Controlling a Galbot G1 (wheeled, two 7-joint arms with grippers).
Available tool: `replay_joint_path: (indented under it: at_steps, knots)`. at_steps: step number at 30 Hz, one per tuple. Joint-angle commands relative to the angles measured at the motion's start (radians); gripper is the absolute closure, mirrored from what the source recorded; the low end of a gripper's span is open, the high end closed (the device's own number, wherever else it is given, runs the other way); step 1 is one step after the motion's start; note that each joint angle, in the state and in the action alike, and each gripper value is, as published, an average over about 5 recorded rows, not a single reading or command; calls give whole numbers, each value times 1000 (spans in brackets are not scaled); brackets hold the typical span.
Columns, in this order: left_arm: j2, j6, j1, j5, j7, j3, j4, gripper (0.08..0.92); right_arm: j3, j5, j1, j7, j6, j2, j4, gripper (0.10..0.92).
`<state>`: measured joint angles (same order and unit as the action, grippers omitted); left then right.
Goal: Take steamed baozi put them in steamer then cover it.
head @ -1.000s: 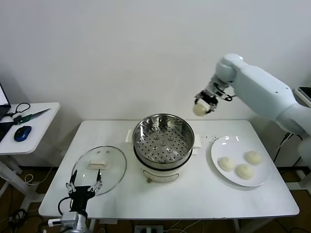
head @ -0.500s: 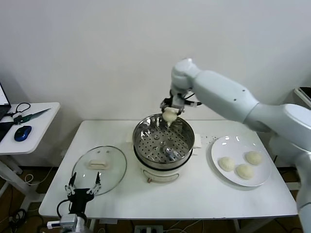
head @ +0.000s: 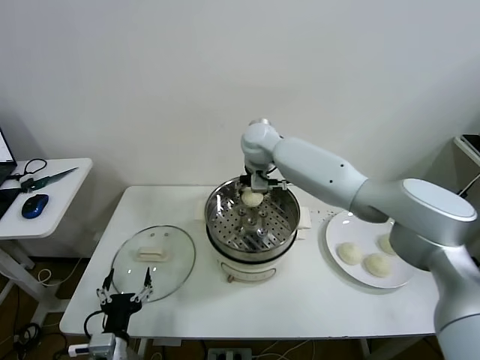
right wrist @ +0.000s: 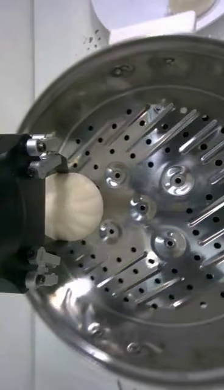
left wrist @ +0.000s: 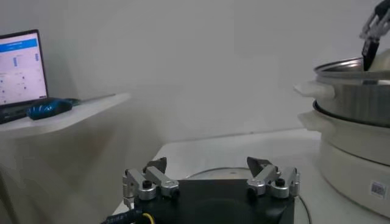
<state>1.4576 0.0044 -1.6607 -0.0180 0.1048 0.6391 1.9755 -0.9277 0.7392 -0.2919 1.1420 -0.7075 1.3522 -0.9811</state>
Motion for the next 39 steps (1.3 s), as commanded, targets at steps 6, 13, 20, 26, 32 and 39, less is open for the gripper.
replay_joint_path:
  at_steps: [6,13,20,26,32,39]
  knots:
    - [-4,-3,-7,3,0,-1,1,177,11,55,57,-5,21,10,7,300]
    - [-3,-3,-7,8,1,-3,3,177,12,1,25,12,46,-15,-29,211]
    - [0,-1,-7,16,2,-4,4,177,26,-133,-56,39,25,-80,-77,203]
    - [0,2,-10,20,3,-3,15,177,-35,-456,-178,64,139,-234,-122,203]
    - [-2,3,-7,21,-1,-6,25,177,-231,-818,-326,-92,515,-439,-189,203]
    - [-2,2,-9,18,2,-6,33,177,-232,-1137,-272,-105,876,-608,-177,203]
